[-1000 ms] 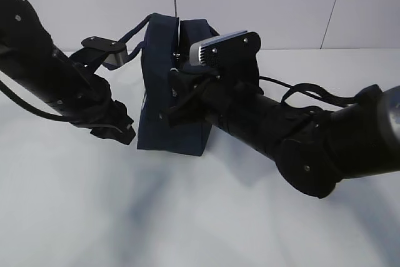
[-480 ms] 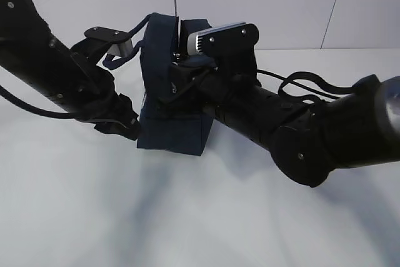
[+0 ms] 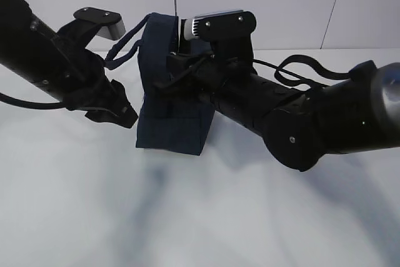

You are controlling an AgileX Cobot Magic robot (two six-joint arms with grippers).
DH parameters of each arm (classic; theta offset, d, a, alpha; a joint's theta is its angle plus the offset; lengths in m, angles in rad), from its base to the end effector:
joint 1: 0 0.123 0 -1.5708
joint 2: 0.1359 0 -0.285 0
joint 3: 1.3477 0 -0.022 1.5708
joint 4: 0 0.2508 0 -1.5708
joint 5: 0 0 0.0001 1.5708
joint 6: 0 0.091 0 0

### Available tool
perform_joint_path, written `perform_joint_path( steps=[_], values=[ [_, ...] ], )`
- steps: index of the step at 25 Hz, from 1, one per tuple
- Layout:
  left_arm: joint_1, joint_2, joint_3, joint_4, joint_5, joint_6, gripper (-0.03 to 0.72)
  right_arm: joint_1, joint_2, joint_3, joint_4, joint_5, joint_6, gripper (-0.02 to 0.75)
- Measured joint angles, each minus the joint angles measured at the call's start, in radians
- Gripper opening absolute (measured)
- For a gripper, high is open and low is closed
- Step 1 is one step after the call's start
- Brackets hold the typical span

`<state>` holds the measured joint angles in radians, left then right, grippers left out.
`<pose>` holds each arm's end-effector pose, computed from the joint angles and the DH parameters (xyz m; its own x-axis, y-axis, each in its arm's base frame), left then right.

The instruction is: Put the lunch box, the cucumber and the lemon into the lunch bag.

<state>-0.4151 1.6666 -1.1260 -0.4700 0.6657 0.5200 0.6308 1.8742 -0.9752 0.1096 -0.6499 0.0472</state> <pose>0.3035 -0.1616 0.2339 -0.7210 0.4641 -0.5146 0.6180 0.7666 -0.1745 0.3260 0.2307 0.1991 -0.2032 0.0174 -0.9790 -0.5131 0.8496 0.1216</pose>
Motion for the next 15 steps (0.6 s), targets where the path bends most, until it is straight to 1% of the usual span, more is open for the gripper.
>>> perform_joint_path(
  steps=[3, 6, 11, 15],
  values=[
    [0.000, -0.004, 0.000, 0.013, 0.005, 0.001, 0.249, 0.000, -0.002, -0.004, 0.005, 0.009, -0.002, 0.000],
    [0.000, -0.004, 0.000, 0.001, 0.009, 0.002, 0.249, 0.000, -0.003, -0.009, 0.005, 0.019, -0.003, 0.000],
    [0.000, -0.004, 0.001, -0.014, 0.130, -0.003, 0.248, 0.000, -0.009, -0.039, 0.007, 0.052, -0.006, 0.000],
    [0.000, -0.020, 0.039, -0.014, 0.170, -0.003, 0.248, 0.000, -0.012, -0.057, 0.009, 0.060, -0.030, 0.000]
  ],
)
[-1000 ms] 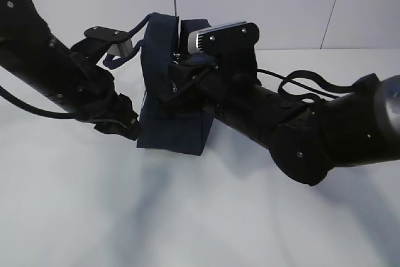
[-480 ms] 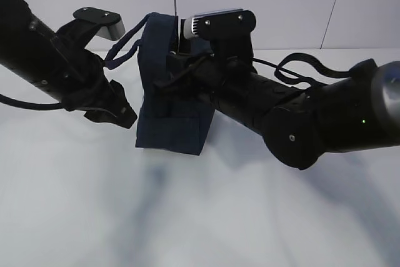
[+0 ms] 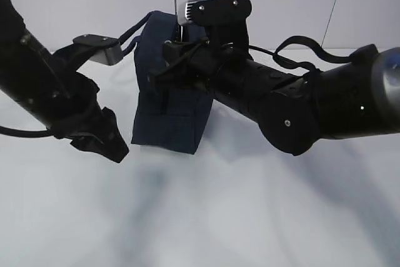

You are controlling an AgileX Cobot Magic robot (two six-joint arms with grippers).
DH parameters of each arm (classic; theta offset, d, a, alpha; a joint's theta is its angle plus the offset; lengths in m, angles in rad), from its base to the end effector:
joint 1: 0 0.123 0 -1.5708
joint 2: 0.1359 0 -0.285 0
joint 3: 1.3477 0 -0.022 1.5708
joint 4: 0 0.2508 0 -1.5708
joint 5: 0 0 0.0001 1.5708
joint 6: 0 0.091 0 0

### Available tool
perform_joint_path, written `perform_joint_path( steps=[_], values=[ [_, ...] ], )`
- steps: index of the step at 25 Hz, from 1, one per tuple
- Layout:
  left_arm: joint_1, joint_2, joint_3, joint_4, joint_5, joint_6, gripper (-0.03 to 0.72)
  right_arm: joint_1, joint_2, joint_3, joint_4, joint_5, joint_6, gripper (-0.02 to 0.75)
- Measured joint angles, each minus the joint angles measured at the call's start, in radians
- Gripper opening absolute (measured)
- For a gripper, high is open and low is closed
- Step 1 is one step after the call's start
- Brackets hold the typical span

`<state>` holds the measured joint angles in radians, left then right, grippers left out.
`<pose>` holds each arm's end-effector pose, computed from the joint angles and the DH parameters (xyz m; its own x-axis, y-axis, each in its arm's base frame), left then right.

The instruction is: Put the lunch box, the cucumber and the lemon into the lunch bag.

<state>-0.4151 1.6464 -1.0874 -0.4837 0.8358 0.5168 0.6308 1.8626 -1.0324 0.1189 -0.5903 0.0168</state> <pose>0.2805 -0.1579 0.2263 -0.7689 0.5206 -0.3713 0.6251 0.7340 -0.2655 0.3326 0.2355 0.2147 -0.1865 0.0065 -0.9824 -0.5178 0.8492 0.1039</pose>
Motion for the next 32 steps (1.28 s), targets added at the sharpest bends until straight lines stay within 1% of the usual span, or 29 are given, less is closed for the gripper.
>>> perform_joint_path(
  steps=[4, 8, 10, 13, 15, 17, 21, 24, 28, 30, 32],
  values=[
    [0.000, -0.034, 0.064, 0.002, -0.065, 0.009, 0.247, 0.000, 0.000, 0.000, 0.002, 0.015, -0.004, 0.000],
    [0.000, -0.066, 0.150, -0.005, -0.271, 0.086, 0.241, 0.000, 0.000, 0.000, 0.005, 0.015, -0.005, 0.000],
    [0.000, -0.068, 0.196, -0.031, -0.396, 0.133, 0.239, 0.000, 0.000, 0.000, 0.005, 0.017, -0.006, 0.000],
    [-0.002, -0.068, 0.248, -0.097, -0.541, 0.198, 0.238, 0.000, 0.000, 0.000, 0.007, 0.017, -0.006, 0.000],
    [-0.014, -0.066, 0.254, -0.137, -0.596, 0.223, 0.238, 0.000, 0.000, 0.000, 0.010, 0.017, -0.006, 0.000],
    [-0.029, -0.056, 0.254, -0.155, -0.642, 0.232, 0.238, 0.000, 0.000, 0.000, 0.012, 0.017, -0.006, 0.000],
    [-0.075, -0.031, 0.254, -0.165, -0.668, 0.239, 0.238, 0.000, 0.000, 0.000, 0.015, 0.017, -0.006, 0.000],
    [-0.085, -0.029, 0.254, -0.171, -0.641, 0.239, 0.237, 0.000, 0.000, 0.000, 0.015, 0.019, -0.007, 0.000],
    [-0.085, -0.029, 0.231, -0.178, -0.513, 0.251, 0.237, 0.000, 0.000, 0.000, 0.015, 0.024, -0.017, 0.000],
    [-0.085, -0.031, 0.218, -0.206, -0.436, 0.295, 0.232, 0.000, 0.000, 0.000, 0.015, 0.025, -0.017, 0.000],
    [-0.085, -0.039, 0.214, -0.260, -0.355, 0.369, 0.206, 0.000, 0.000, 0.000, 0.015, 0.029, -0.017, 0.000]
  ],
)
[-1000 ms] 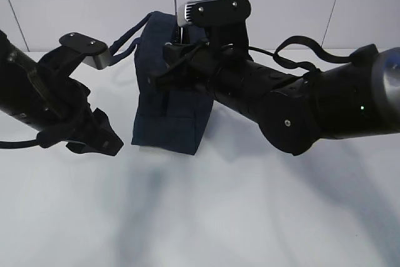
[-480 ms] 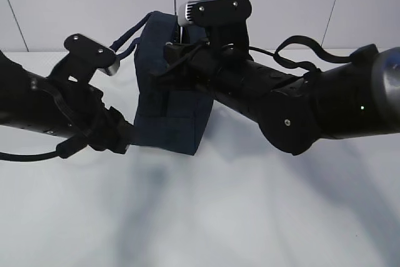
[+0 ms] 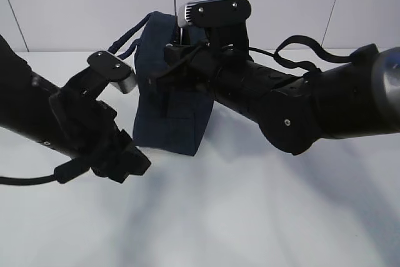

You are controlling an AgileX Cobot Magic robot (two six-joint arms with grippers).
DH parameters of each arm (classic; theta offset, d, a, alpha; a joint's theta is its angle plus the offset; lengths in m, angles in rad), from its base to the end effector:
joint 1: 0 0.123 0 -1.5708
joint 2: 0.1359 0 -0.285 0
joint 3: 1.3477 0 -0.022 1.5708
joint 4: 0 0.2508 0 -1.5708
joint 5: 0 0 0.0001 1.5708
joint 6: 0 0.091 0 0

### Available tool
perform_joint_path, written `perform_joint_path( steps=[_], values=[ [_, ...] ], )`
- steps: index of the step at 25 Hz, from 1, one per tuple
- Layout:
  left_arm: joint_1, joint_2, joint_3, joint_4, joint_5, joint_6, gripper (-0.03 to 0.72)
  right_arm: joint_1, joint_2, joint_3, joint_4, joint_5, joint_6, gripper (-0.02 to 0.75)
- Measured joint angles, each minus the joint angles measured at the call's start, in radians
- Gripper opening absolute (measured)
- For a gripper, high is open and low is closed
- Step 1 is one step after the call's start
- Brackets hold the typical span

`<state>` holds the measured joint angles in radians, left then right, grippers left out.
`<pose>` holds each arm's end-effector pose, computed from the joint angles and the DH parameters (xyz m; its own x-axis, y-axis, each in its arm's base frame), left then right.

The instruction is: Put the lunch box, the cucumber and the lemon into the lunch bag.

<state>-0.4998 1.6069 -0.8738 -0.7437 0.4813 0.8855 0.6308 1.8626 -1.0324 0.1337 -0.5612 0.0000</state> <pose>0.2566 -0.1727 0.1971 -0.6093 0.5492 -0.5719 0.7376 0.6573 -0.1546 0.3325 0.2348 0.2120 -0.2084 -0.0125 -0.9780 -0.5117 0.8535 0.0982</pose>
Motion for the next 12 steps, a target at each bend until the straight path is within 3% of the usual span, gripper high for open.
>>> perform_joint_path(
  steps=[3, 6, 12],
  values=[
    [0.000, -0.013, -0.001, -0.039, 0.152, 0.086, 0.166, 0.000, -0.001, -0.001, 0.000, 0.008, 0.000, 0.000],
    [0.000, -0.020, -0.001, -0.023, 0.250, 0.094, 0.158, 0.000, -0.002, -0.002, 0.000, 0.020, 0.000, 0.000],
    [0.004, -0.021, -0.001, 0.206, 0.295, -0.169, 0.160, 0.000, -0.003, -0.002, 0.000, 0.044, 0.000, 0.000]
  ],
)
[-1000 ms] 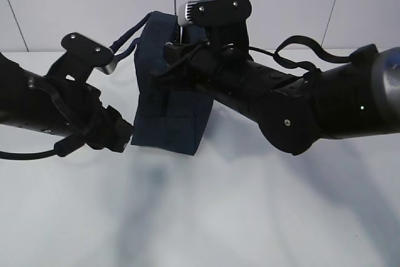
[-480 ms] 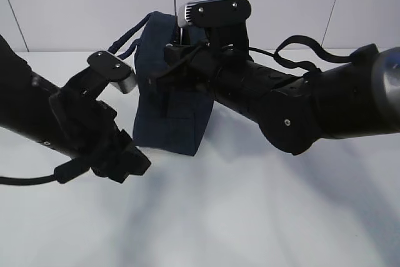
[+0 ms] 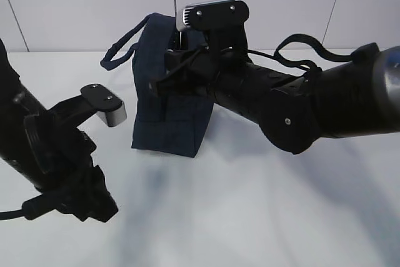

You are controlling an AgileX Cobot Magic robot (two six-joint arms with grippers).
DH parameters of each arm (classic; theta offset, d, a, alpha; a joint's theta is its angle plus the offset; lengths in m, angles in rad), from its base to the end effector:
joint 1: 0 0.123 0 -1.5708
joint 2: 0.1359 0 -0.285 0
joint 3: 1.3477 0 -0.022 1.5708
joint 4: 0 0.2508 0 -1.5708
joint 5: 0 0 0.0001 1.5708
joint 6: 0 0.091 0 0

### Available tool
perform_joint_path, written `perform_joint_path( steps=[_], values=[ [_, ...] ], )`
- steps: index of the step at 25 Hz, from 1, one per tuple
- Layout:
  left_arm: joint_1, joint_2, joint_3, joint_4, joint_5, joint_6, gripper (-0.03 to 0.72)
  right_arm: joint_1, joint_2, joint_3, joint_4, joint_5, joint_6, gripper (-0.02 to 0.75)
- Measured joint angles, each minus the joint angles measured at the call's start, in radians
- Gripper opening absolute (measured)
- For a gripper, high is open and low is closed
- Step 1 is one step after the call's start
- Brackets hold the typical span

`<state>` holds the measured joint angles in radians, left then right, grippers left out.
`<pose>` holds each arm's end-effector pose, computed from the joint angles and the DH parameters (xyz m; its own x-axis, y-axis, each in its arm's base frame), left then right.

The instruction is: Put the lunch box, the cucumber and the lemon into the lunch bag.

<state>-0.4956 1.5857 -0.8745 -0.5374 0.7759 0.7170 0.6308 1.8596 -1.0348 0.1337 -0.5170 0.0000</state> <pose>0.2306 -0.1618 0.1937 -0.6499 0.6799 -0.3396 0.7595 0.5985 -0.2551 0.3317 0.2348 0.2100 -0.2408 -0.0324 -0.9700 -0.5121 0.8532 0.0987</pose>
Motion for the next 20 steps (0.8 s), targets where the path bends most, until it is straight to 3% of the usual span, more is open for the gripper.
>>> perform_joint_path(
  steps=[3, 10, 20],
  values=[
    [0.000, -0.016, -0.004, 0.070, 0.062, -0.091, 0.161, 0.000, 0.000, 0.000, 0.000, 0.014, 0.000, 0.000],
    [0.000, -0.184, -0.002, 0.090, 0.156, -0.166, 0.163, 0.000, 0.000, 0.000, 0.023, 0.019, 0.000, 0.000],
    [0.000, -0.570, 0.301, 0.045, -0.373, -0.189, 0.163, 0.000, 0.000, 0.000, 0.036, 0.020, 0.000, 0.000]
  ],
)
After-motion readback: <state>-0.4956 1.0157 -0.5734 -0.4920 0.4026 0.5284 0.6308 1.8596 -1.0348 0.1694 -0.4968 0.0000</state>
